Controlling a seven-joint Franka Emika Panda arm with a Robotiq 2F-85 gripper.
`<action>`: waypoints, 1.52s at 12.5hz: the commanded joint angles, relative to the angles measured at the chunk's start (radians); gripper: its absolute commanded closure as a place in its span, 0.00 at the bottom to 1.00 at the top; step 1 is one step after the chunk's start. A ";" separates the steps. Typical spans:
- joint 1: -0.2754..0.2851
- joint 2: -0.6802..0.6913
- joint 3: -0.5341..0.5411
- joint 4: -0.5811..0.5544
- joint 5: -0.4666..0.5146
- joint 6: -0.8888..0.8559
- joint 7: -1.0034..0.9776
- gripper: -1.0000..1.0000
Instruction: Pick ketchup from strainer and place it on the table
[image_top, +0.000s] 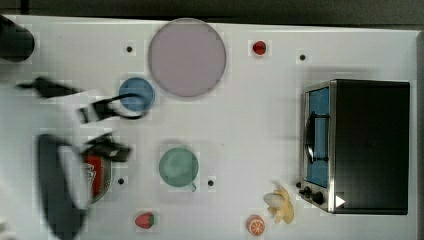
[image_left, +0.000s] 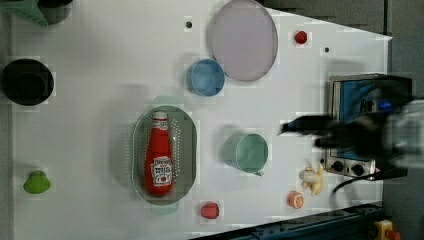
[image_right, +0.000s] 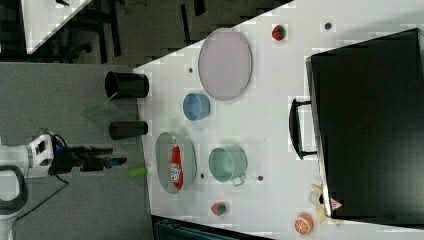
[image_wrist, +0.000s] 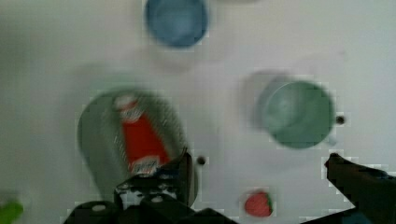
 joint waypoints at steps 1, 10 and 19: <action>0.020 0.043 0.098 -0.024 0.005 0.044 0.041 0.00; 0.031 0.208 0.249 -0.369 -0.012 0.680 0.054 0.00; 0.042 0.527 0.212 -0.444 -0.081 1.024 0.065 0.00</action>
